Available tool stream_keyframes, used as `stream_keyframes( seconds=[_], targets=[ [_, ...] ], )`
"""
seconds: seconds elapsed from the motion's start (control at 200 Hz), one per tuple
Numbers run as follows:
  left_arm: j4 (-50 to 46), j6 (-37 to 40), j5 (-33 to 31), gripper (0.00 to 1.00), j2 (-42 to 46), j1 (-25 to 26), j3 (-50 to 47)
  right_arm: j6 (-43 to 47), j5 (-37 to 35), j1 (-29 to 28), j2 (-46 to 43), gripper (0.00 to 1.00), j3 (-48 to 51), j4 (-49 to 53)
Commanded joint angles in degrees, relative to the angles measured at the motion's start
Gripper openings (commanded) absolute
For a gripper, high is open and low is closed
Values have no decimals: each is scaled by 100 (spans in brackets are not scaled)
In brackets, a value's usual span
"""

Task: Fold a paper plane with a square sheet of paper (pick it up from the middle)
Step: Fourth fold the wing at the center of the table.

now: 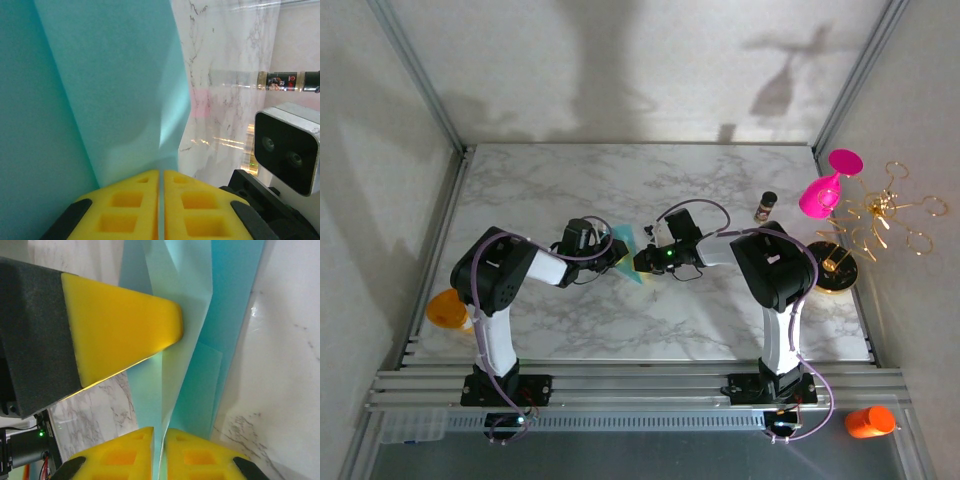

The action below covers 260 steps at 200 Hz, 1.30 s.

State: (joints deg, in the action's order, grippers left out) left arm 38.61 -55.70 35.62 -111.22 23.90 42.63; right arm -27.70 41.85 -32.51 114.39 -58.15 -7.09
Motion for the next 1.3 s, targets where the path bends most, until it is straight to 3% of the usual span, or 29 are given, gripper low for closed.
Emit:
stream_keyframes(
  seconds=[0.0, 0.22, 0.35, 0.616, 0.916, 1.297],
  targets=[
    [-356, 77, -133, 11, -141, -56, 28, 159, -669, 122, 49, 17, 192, 830],
    [-547, 164, -201, 11, -146, -77, 21, 166, -232, 121, -323, 20, -148, 1029],
    [-552, 160, -198, 11, -144, -83, 17, 200, -446, 122, -443, 21, -235, 1264],
    [-554, 148, -165, 11, -158, -84, 44, -110, -574, 114, -1080, 25, 44, 682],
    [-556, 174, -90, 12, -157, -79, 61, 92, -380, -121, -718, 17, -120, 678],
    [-583, 163, -47, 13, -172, -61, 78, 201, -279, -292, -364, 16, -249, 726]
  ],
)
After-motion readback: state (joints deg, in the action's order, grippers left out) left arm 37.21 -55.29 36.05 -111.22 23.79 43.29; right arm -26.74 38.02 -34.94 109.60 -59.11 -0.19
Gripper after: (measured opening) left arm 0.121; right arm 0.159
